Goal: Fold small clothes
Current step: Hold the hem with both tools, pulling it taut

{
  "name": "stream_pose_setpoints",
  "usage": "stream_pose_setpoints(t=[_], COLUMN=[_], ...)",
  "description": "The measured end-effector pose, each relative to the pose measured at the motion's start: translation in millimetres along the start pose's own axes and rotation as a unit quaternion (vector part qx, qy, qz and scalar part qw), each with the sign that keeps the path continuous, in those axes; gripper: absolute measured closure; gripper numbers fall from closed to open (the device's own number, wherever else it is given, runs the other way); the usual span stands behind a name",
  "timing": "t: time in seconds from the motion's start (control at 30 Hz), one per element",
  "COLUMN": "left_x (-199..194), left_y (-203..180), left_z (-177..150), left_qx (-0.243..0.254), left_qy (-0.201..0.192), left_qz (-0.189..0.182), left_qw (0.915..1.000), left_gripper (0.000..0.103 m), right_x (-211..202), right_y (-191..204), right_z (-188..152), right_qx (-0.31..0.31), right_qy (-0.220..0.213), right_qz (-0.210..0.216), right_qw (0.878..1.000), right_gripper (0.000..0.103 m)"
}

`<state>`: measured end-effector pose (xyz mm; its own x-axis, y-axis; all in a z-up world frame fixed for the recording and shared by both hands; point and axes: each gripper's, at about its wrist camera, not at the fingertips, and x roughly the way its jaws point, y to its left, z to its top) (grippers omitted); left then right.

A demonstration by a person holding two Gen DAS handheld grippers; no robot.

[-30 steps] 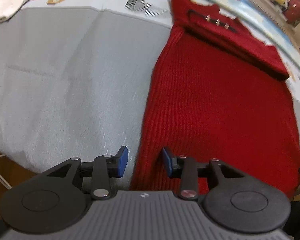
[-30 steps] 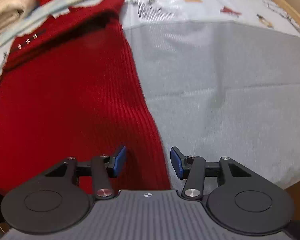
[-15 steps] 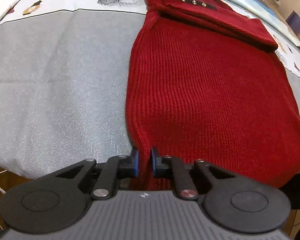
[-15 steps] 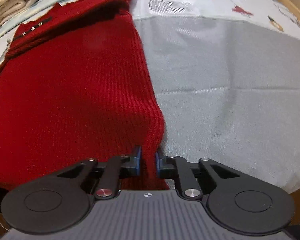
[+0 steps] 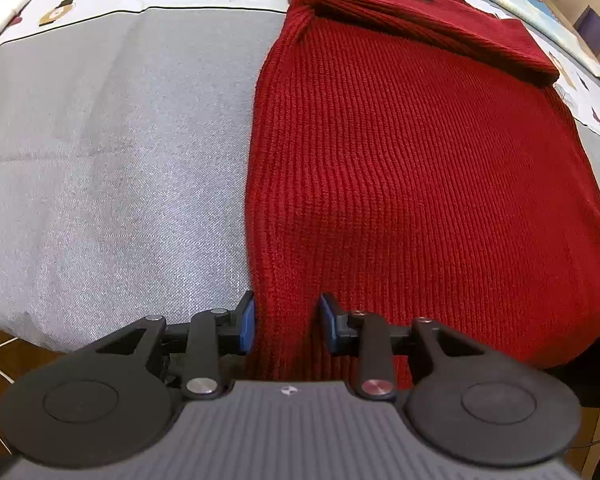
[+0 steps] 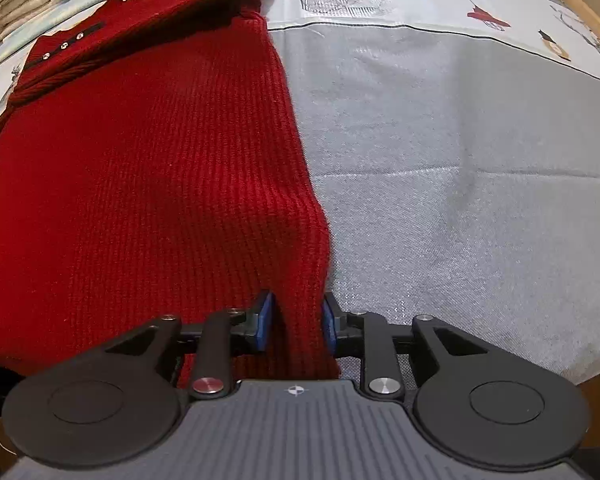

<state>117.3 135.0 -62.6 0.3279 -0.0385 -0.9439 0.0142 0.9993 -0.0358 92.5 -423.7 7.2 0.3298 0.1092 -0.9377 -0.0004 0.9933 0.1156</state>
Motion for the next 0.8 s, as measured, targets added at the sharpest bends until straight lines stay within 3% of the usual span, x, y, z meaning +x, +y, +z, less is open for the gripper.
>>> stream_pose_setpoints(t=[0.13,0.3,0.47,0.53,0.63,0.8], left_x=[-3.5,-9.6,-7.4,-5.7,-4.8,-6.3], left_y=[1.0,3.8,4.5,3.9,2.3,0.9], left_z=[0.0,-0.5,-2.4,-1.8,-2.0,-2.5], left_qx=[0.001,-0.012,-0.004,-0.004,-0.004,-0.002], left_qy=[-0.010,-0.013,-0.005,-0.002,0.000,-0.002], left_qz=[-0.007,-0.016,-0.008,-0.005,-0.004,-0.003], left_qw=[0.9999,0.9997,0.9999,1.0000,1.0000,1.0000], left_gripper=[0.081,0.080,0.075,0.074,0.074,0.076], right_x=[-1.4,-7.5,-7.4,-4.1,-2.2,-2.4], right_y=[1.4,1.2,0.0,2.8,6.3,5.2], right_z=[-1.5,-1.4,-2.6,-1.9,-1.3,-0.9], right_qx=[-0.005,-0.010,-0.006,-0.011,-0.022,-0.015], right_qy=[-0.002,-0.015,-0.010,-0.005,-0.002,-0.003], right_qz=[0.001,0.016,0.017,0.014,0.015,0.020], right_qw=[1.000,1.000,1.000,1.000,1.000,1.000], right_gripper=[0.074,0.088,0.087,0.082,0.077,0.077])
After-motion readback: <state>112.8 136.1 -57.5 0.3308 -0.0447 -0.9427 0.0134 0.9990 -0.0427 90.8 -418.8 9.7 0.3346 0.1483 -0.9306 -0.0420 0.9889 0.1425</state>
